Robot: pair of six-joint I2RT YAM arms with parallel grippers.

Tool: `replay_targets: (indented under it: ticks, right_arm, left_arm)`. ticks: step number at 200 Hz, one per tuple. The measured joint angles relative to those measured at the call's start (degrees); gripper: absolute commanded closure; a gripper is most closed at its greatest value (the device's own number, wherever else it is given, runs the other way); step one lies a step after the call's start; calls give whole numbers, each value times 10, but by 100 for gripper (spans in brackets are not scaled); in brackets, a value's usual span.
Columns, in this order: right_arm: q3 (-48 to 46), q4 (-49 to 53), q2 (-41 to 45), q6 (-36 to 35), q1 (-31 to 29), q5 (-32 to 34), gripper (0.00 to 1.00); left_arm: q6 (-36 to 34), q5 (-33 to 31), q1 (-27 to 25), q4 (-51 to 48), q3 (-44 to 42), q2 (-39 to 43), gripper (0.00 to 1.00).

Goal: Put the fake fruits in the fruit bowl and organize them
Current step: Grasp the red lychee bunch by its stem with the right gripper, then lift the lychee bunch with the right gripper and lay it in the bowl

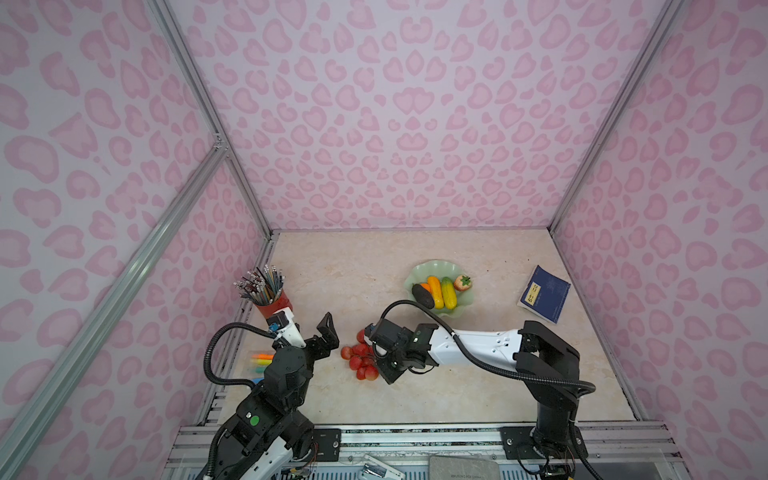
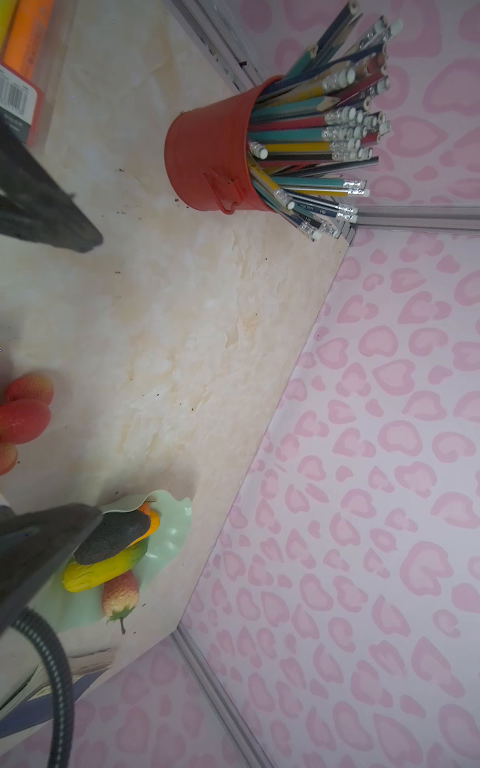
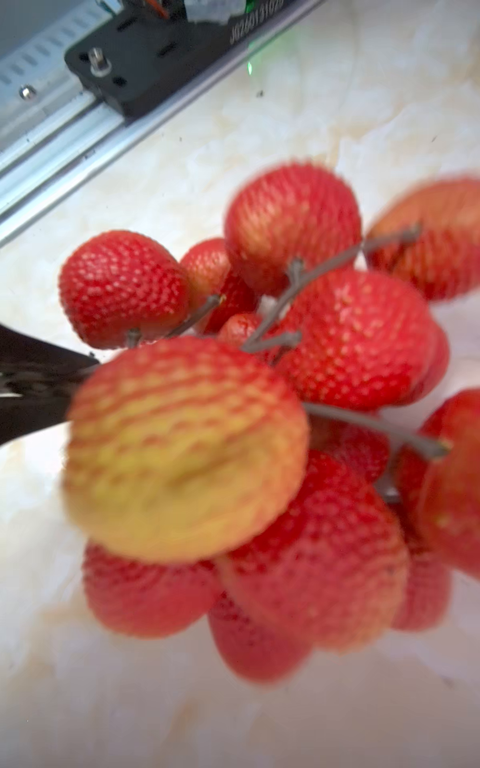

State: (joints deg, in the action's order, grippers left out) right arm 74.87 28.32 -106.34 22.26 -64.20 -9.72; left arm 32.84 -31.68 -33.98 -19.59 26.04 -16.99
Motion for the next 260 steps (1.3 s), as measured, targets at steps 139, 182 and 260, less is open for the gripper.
replay_targets:
  ticks: [139, 182, 260]
  right_arm:
    - [16, -20, 121, -62, 267, 134, 100]
    - [-19, -47, 85, -61, 307, 138, 100]
    - [-74, -81, 77, -34, 310, 128, 2]
  left_arm:
    - [-19, 42, 0, 24, 7, 3, 3]
    - [-36, 49, 0, 49, 7, -4, 4]
    - [-62, 38, 0, 62, 11, -63, 4]
